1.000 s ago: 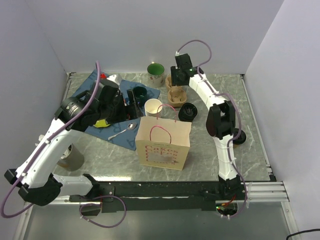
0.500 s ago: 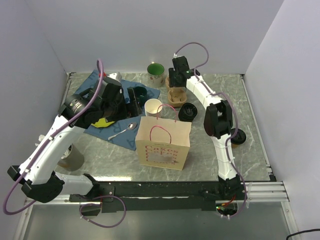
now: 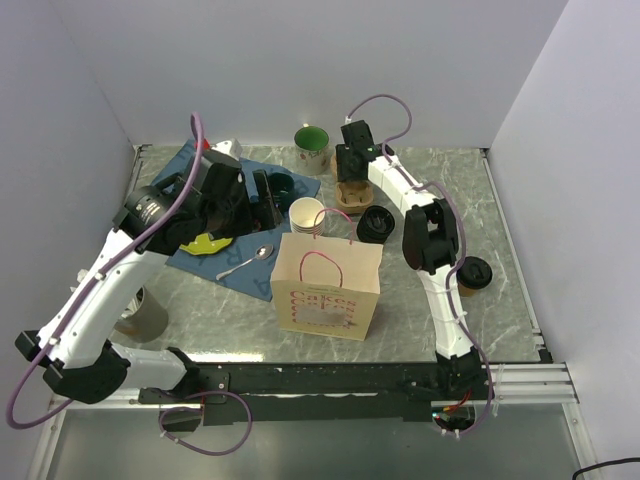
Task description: Pack the takeout coffee
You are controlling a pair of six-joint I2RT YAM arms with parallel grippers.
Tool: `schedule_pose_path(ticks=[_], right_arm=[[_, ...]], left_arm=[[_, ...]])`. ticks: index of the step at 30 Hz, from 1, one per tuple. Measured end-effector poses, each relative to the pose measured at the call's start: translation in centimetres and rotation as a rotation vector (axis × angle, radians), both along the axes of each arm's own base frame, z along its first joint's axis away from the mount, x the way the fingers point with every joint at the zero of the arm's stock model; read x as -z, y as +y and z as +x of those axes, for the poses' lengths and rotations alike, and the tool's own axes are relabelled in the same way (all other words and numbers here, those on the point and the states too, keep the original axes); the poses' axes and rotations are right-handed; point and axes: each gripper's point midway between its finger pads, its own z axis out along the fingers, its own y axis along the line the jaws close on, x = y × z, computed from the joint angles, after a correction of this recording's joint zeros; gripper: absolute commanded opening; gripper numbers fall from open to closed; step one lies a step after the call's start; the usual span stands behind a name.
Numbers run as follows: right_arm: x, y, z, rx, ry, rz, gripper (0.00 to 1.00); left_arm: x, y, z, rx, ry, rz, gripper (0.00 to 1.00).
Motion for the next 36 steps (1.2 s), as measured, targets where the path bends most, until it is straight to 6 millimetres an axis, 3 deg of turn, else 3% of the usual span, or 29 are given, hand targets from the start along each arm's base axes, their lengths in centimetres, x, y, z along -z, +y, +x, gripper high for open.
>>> schedule_pose_path(ticks=[7, 18, 19, 22, 36], right_arm=[[-0.4, 0.0, 0.8, 0.010, -0.031, -0.001, 0.52], [-0.4, 0.0, 1.1, 0.006, -0.041, -0.003, 0.50], [-0.4, -0.1, 1.1, 0.008, -0.041, -0.003, 0.44], [-0.4, -0.3, 1.1, 0.010, -0.040, -0.003, 0.41], [-0.6, -0.3, 1.4, -0.036, -0.048, -0.008, 0.40]], left_arm=[[0.3, -0.1, 0.2, 0.000, 0.005, 0.011, 0.97], [0.3, -0.1, 0.3, -0.003, 0.005, 0.013, 0.97], [0.3, -0.1, 0.3, -0.003, 0.005, 0.013, 0.97], [0.3, -0.1, 0.3, -0.004, 0.004, 0.013, 0.97], [0.3, -0.3, 0.5, -0.007, -0.002, 0.002, 0.97]])
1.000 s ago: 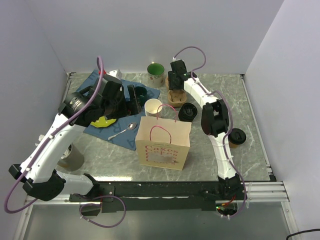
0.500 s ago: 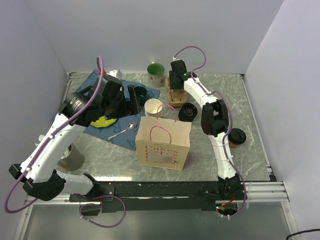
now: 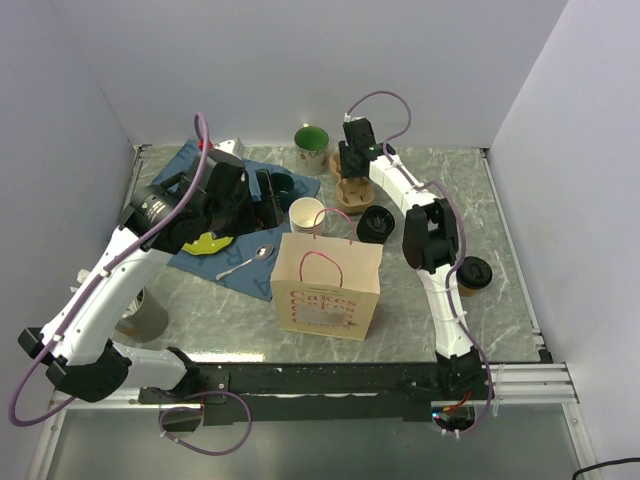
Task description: Pack the takeout coffee
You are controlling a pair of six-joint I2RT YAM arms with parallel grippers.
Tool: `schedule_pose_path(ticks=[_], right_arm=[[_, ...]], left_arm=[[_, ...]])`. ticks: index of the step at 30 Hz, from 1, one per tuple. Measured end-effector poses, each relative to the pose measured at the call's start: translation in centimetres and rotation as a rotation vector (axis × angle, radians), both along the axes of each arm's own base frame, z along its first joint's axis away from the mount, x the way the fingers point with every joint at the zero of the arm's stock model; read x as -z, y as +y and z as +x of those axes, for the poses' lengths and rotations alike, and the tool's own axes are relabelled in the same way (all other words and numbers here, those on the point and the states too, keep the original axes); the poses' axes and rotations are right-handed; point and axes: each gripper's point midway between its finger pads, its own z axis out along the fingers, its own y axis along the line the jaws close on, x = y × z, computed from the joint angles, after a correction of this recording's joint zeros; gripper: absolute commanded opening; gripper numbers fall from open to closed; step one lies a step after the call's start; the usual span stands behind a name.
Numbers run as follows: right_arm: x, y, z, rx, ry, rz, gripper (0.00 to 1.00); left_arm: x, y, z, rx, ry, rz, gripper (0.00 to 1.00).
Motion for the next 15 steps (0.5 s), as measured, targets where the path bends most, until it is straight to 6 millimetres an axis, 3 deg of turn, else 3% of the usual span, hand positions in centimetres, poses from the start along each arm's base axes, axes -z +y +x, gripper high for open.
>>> schedule_pose_path(ticks=[15], right_arm=[[-1.3, 0.1, 0.3, -0.020, -0.028, 0.008, 0.42]], left_arm=[[0.2, 0.0, -0.1, -0.013, -0.003, -0.023, 0.97]])
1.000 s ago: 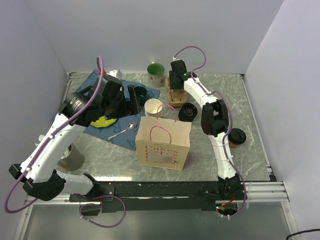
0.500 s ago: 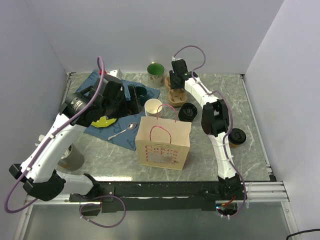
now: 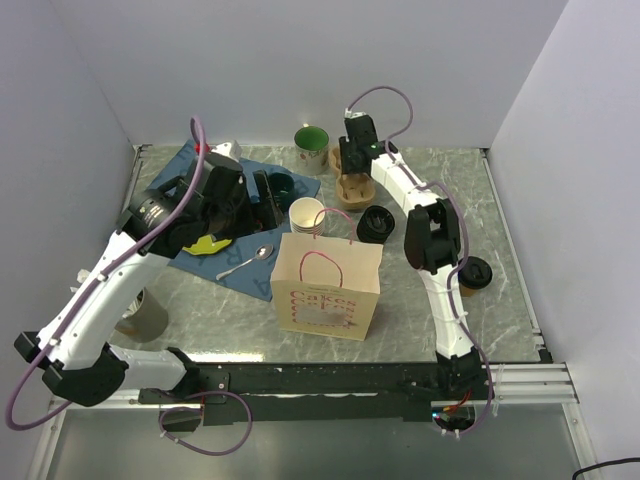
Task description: Pack the takeout coffee
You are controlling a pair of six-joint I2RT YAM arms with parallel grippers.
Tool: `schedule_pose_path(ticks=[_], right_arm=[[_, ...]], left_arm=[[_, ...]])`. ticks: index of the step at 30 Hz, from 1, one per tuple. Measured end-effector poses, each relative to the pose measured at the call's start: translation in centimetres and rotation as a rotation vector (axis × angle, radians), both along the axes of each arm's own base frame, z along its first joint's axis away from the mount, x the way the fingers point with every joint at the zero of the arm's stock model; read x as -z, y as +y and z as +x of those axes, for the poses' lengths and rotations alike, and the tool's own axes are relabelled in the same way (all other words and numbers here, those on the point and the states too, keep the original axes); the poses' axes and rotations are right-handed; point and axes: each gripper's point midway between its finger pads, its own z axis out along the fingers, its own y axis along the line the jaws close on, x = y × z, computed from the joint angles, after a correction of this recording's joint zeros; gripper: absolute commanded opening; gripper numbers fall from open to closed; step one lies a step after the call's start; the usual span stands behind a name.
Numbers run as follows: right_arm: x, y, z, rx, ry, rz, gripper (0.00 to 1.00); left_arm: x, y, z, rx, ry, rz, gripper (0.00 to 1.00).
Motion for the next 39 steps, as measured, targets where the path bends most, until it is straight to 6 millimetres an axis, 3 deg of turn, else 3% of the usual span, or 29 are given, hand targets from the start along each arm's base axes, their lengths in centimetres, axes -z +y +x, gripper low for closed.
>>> schedule_pose_path(ticks=[12, 21, 27, 32, 39], right_arm=[[-4.0, 0.0, 0.7, 0.004, -0.088, 0.036, 0.44], [-3.2, -0.3, 0.4, 0.009, -0.067, 0.029, 0.49], [-3.4, -0.6, 0.6, 0.016, -0.071, 0.030, 0.46], [-3.7, -0.8, 0.8, 0.018, -0.079, 0.031, 0.53], [-3.6, -0.6, 0.7, 0.014, -0.072, 0.041, 0.54]], left_arm=[[0.2, -0.2, 0.1, -0.005, -0.001, -0.010, 0.97], [0.2, -0.3, 0.2, -0.010, 0.002, -0.020, 0.97], [0.3, -0.3, 0.1, -0.012, 0.004, -0.022, 0.97], [0.3, -0.3, 0.2, -0.012, 0.004, -0.022, 0.97], [0.1, -0.4, 0.3, -0.011, -0.003, -0.028, 0.97]])
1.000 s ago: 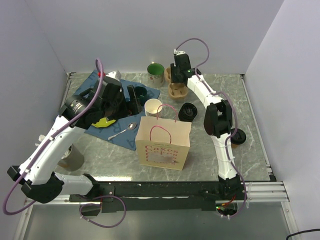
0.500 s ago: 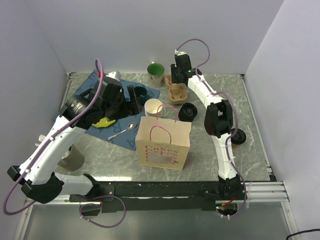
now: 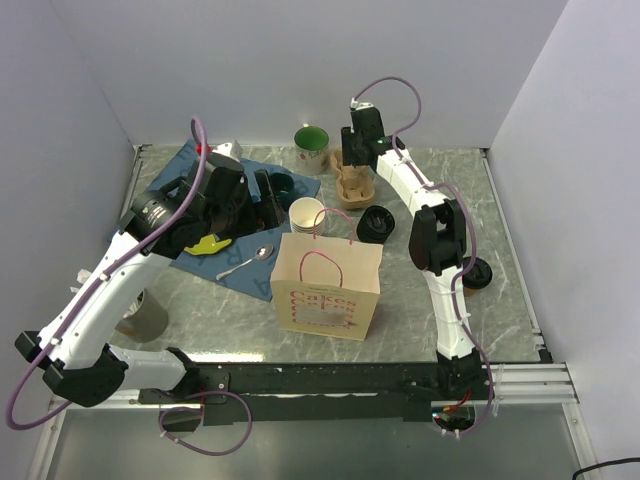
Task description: Pack the takeout coffee
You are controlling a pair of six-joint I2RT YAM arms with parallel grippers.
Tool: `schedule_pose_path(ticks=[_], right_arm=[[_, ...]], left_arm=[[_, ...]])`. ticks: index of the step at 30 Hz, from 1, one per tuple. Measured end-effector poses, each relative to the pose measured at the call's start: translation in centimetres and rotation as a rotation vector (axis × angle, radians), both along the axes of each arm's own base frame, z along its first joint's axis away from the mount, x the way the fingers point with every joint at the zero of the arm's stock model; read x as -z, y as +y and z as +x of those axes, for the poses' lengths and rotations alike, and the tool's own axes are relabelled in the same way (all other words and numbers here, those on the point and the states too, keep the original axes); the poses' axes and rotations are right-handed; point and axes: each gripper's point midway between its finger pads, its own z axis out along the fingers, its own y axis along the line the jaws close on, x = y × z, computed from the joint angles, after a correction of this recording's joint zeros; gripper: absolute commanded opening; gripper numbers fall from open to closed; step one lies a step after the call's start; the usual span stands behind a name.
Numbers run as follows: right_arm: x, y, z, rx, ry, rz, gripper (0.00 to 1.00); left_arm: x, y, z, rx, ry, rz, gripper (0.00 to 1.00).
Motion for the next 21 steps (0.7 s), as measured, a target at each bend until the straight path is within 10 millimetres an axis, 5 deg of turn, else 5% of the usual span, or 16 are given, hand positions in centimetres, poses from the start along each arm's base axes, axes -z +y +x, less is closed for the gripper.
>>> schedule_pose_path(ticks=[7, 17, 21], right_arm=[[0.6, 0.3, -0.1, 0.014, 0.019, 0.030, 0.55], [5.1, 0.1, -0.4, 0.037, 0.100, 0.009, 0.59], [5.3, 0.1, -0.4, 0.040, 0.102, 0.011, 0.58]], left_arm=[[0.0, 0.0, 0.0, 0.000, 0.000, 0.001, 0.97], [0.1, 0.2, -0.1, 0.009, -0.002, 0.015, 0.97], [0.1, 0.2, 0.0, 0.009, -0.004, 0.019, 0.97]])
